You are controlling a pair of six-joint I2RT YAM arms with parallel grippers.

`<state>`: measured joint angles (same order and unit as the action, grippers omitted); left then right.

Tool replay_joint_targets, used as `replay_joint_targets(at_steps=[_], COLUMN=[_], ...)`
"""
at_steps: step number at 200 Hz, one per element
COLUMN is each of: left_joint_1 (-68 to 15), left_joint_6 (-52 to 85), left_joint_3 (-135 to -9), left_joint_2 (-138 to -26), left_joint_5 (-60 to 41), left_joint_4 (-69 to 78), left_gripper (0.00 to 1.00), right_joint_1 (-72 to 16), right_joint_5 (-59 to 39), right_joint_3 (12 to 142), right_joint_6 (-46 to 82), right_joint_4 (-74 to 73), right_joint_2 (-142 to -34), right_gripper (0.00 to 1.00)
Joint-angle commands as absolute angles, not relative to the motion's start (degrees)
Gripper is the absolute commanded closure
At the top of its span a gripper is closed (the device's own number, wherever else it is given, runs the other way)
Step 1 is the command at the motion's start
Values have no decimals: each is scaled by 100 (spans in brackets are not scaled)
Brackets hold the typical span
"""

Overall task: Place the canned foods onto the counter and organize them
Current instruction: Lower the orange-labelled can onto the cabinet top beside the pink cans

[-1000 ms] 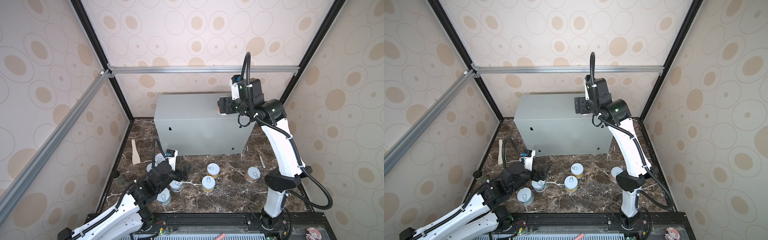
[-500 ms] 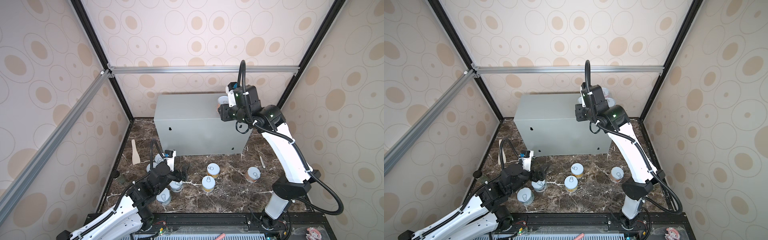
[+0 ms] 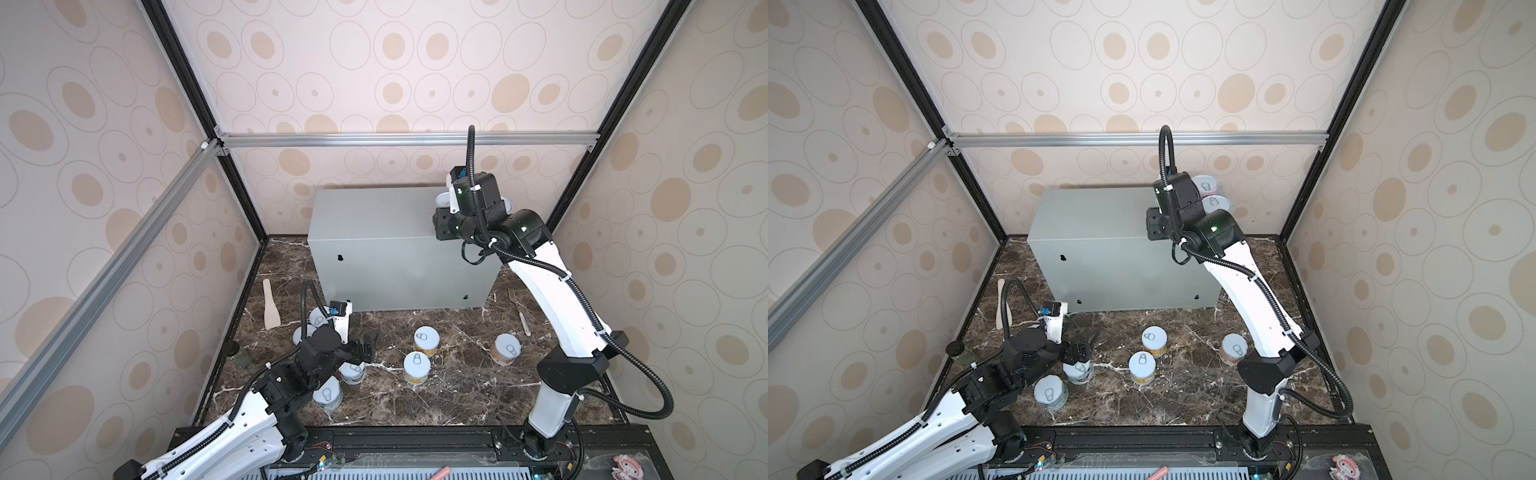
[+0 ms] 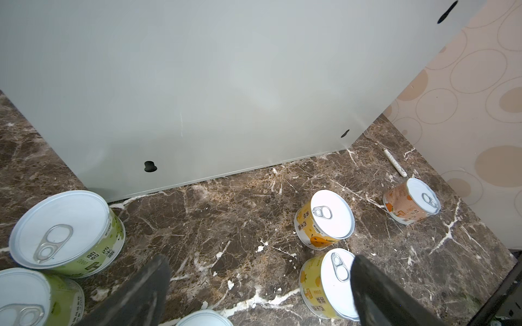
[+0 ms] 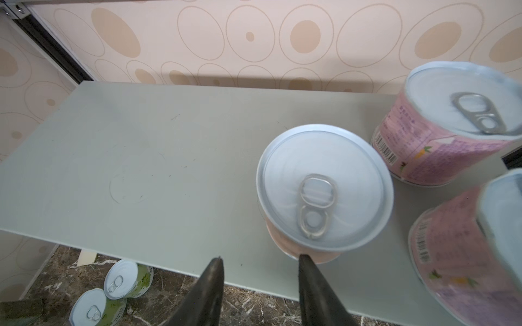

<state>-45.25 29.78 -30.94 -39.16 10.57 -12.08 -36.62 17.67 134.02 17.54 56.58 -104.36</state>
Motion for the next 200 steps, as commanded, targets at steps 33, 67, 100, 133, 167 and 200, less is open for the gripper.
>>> replay_joint_targets(at_steps=[33, 67, 100, 133, 167, 200], left_joint_1=[-4498, -4492, -4496, -4493, -4492, -4491], left_joint_6=[3059, 3059, 3050, 3050, 3041, 3042], left_joint_3=[-3035, -3041, -3042, -3040, -3046, -3050], left_joint_2=[-3979, -4065, -4074, -4132, -4142, -4171], left_joint_5=[993, 910, 905, 857, 843, 831], left_joint_4=[-1032, -1006, -969, -941, -941, -945], left_gripper=[1, 1, 1, 1, 1, 1], right_joint_1=[-3552, -3462, -3332, -3201, -3129, -3092], right_joint_5=[2070, 2167, 2124, 2058, 1992, 1952], right_joint_3=[13570, 13605, 13658, 13755, 13841, 14004], right_joint_6=[1794, 1788, 1815, 1868, 1925, 1925], right_joint_4=[5518, 5451, 5398, 5370, 5328, 5327], right_joint_2=[-10745, -10878, -10993, -11121, -11249, -11385], right_gripper=[55, 54, 54, 54, 54, 54])
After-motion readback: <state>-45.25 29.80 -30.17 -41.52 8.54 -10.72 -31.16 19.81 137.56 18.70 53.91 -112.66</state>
